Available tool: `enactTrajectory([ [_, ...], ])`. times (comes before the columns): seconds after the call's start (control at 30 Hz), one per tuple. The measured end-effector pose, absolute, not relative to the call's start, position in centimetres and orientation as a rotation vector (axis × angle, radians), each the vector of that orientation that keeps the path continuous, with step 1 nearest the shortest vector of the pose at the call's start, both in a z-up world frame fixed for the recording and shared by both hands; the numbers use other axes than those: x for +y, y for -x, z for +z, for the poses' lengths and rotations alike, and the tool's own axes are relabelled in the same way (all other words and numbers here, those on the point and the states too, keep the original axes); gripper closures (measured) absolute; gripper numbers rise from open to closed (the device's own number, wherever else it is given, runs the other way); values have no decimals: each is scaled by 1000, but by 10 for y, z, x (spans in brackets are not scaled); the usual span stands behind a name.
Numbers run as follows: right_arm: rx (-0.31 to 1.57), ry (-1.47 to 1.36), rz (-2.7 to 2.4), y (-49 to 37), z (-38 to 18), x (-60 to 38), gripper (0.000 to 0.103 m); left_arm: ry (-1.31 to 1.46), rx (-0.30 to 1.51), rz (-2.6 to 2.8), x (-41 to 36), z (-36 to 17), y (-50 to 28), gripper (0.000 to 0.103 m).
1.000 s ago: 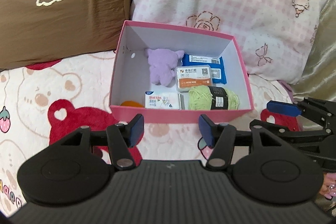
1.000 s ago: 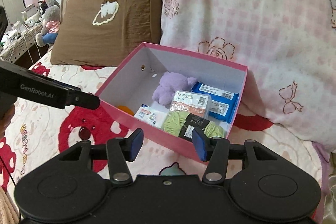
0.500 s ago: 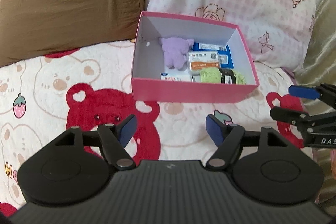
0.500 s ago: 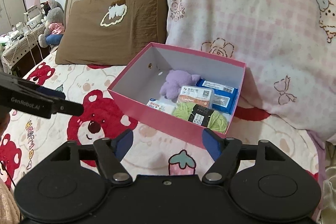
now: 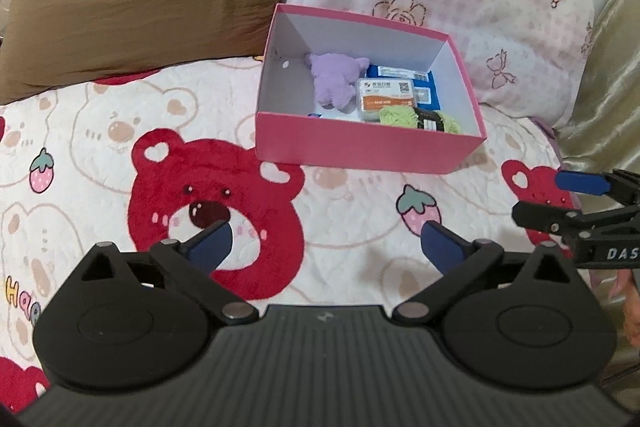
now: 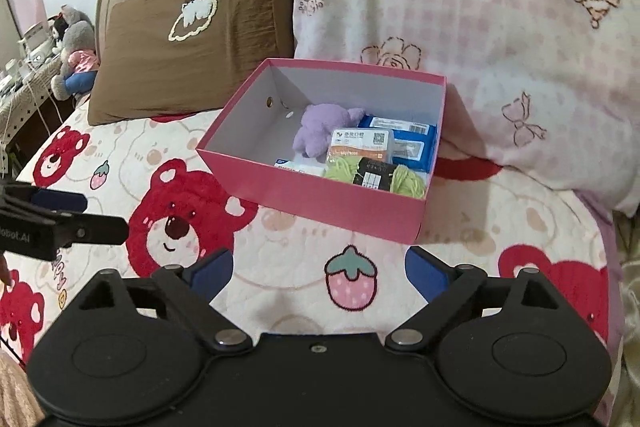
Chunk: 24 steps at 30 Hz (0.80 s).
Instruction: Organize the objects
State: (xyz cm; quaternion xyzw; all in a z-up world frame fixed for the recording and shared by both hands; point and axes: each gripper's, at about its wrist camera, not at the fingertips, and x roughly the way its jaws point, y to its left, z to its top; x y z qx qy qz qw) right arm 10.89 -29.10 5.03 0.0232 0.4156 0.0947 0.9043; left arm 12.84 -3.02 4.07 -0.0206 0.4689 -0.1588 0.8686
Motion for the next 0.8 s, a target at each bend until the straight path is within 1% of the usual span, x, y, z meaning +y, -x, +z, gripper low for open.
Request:
enactTrajectory([
  [0.07, 860, -57, 184, -105, 52, -290, 8, 36, 996, -321, -30, 39, -126, 0],
  [0.3, 866, -71, 135, -95, 57, -286, 8, -6, 937, -293, -28, 39, -117, 0],
  [0.8, 887, -103, 98, -87, 54, -283, 7, -30, 1007, -296, -27, 27, -116, 0],
])
